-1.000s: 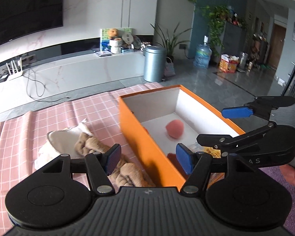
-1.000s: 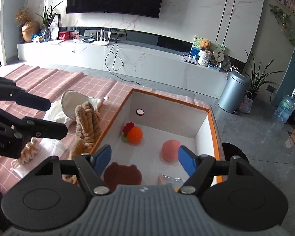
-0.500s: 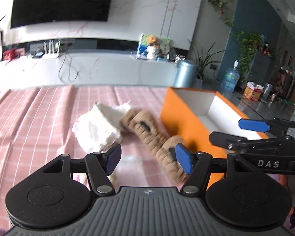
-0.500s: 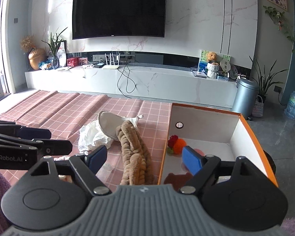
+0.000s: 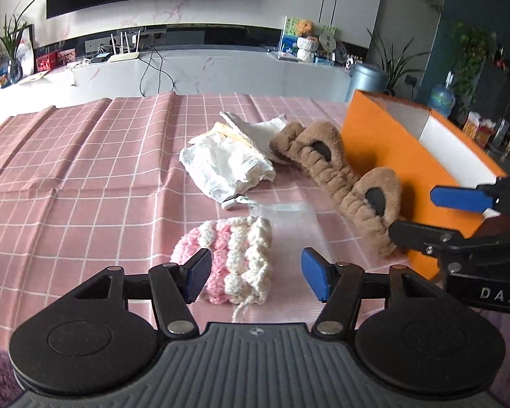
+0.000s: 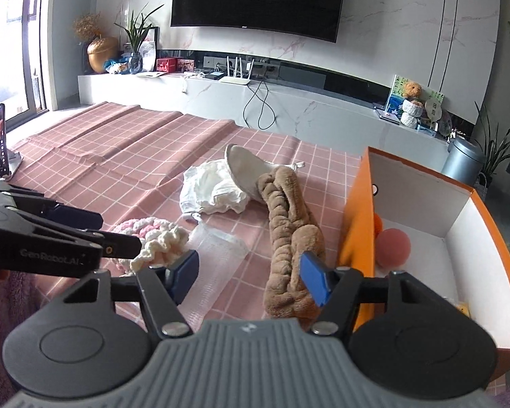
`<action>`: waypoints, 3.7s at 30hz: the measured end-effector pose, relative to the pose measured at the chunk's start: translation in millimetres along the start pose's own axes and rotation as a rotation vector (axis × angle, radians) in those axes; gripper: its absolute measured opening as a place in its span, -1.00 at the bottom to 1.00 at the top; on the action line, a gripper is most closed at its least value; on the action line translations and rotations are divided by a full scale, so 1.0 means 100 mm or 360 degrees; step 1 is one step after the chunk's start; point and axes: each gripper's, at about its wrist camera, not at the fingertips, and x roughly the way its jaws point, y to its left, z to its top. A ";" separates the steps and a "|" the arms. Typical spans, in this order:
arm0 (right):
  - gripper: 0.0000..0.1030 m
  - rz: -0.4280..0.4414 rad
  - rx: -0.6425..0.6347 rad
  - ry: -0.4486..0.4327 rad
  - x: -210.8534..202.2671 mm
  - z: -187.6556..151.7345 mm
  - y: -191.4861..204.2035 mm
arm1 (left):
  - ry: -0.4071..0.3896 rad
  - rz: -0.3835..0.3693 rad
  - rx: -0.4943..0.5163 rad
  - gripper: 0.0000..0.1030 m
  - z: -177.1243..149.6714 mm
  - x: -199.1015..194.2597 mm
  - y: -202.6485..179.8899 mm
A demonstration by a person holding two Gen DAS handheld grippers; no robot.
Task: Organize soft objects
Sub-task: 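Move both tools back to the table toward the pink-white crocheted piece, then grasp the pink-white crocheted piece with the left tool while the right tool grasps the clear plastic bag, then carry both items over the orange box and open both tools to drop them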
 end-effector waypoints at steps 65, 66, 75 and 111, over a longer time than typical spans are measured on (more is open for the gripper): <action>-1.00 0.0277 -0.0053 0.0265 1.15 -0.01 0.35 | 0.0016 0.0140 -0.0230 -0.23 0.04 0.35 0.39; -1.00 0.0267 -0.0066 0.0252 1.12 0.00 0.34 | 0.0008 0.0144 -0.0221 -0.23 0.04 0.33 0.38; -1.00 0.0197 -0.0097 0.0103 0.66 0.16 0.15 | -0.0083 0.0108 -0.0226 -0.24 0.10 0.05 0.29; -1.00 -0.0267 0.0160 -0.0087 -0.82 0.35 -2.28 | -0.0134 -0.0775 0.0249 -0.24 1.44 0.01 -1.68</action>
